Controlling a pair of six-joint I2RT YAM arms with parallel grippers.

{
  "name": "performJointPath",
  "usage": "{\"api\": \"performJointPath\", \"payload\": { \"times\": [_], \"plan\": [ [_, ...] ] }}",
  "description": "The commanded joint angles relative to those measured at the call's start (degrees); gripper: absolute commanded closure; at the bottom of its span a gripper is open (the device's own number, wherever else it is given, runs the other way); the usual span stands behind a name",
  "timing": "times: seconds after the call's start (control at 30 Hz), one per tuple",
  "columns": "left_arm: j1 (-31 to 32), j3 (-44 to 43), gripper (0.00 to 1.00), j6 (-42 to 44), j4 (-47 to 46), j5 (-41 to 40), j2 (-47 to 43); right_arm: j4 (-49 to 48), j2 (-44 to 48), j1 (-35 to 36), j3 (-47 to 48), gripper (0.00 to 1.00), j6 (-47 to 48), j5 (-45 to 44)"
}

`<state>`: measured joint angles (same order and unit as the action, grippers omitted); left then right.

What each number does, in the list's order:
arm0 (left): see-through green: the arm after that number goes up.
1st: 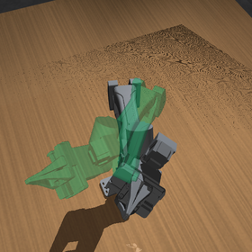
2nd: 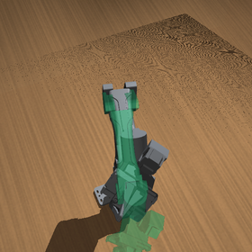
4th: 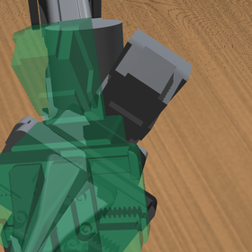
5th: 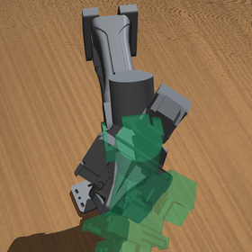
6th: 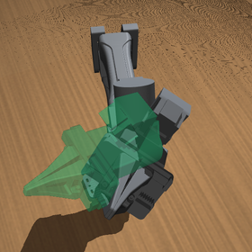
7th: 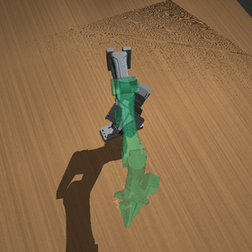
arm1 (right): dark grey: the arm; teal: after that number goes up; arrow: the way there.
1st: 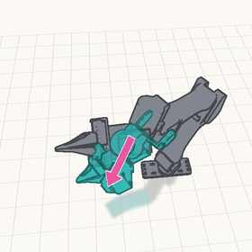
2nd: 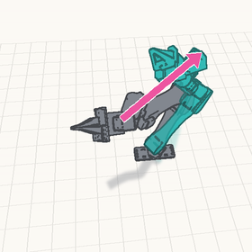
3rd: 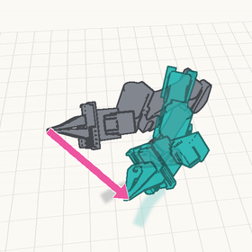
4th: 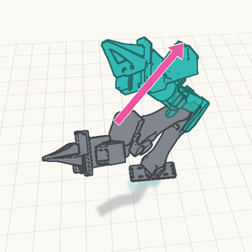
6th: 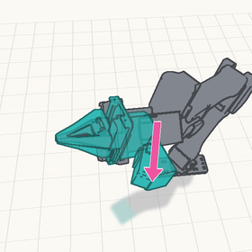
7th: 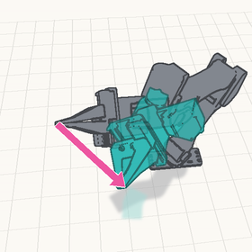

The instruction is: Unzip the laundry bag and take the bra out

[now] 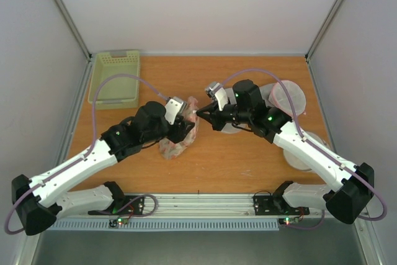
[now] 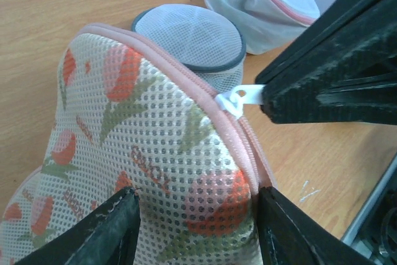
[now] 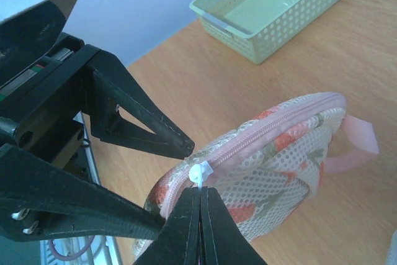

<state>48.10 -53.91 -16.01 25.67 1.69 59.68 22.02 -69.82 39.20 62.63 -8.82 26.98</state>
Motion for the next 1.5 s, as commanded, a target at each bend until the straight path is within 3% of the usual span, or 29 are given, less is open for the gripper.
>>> {"api": "performJointPath", "payload": {
  "times": [0.0,0.07,0.23,0.3,0.5,0.7,0.87,1.1,1.3,1.33,1.47],
  "plan": [
    [0.0,-1.1,0.49,-0.6,0.5,-4.0,0.4,-3.7,1.3,0.8,2.4,0.99,-1.0,0.6],
    [0.0,-1.2,0.56,-0.5,0.4,-3.8,0.7,-3.2,1.0,1.1,2.8,0.99,-0.4,1.5],
    [0.1,-0.6,0.90,1.5,-1.3,-2.0,-0.5,-1.4,0.6,1.0,3.2,0.99,1.5,1.6],
    [0.0,0.3,0.99,3.3,-3.2,0.8,-1.8,-1.4,0.6,1.1,3.1,0.99,1.6,1.5],
    [0.1,2.6,0.99,7.4,-4.4,-0.9,-4.8,-0.8,-0.2,0.8,3.2,0.99,2.2,-0.8],
    [0.2,3.7,0.99,22.4,-0.7,8.5,-7.0,2.2,-1.6,-6.5,2.7,0.99,3.4,-3.6],
    [0.2,5.6,0.99,29.0,-0.5,13.1,-12.3,2.5,-1.2,-12.2,0.7,0.99,4.4,-2.8],
    [0.1,10.6,0.99,29.4,-7.2,13.1,-18.6,3.4,-1.6,-17.8,-0.7,0.99,5.4,0.7],
    [0.1,15.2,0.99,24.8,-10.0,10.4,-18.4,0.3,-0.7,-16.9,-2.3,0.99,4.2,9.1],
    [0.1,15.9,0.95,23.9,-10.4,10.2,-18.4,0.4,-0.6,-16.6,-2.5,0.99,4.4,9.3],
    [0.1,15.6,0.33,22.3,-8.0,11.3,-18.4,-0.2,1.1,-14.8,-2.8,0.99,3.5,8.9]
  ]
}}
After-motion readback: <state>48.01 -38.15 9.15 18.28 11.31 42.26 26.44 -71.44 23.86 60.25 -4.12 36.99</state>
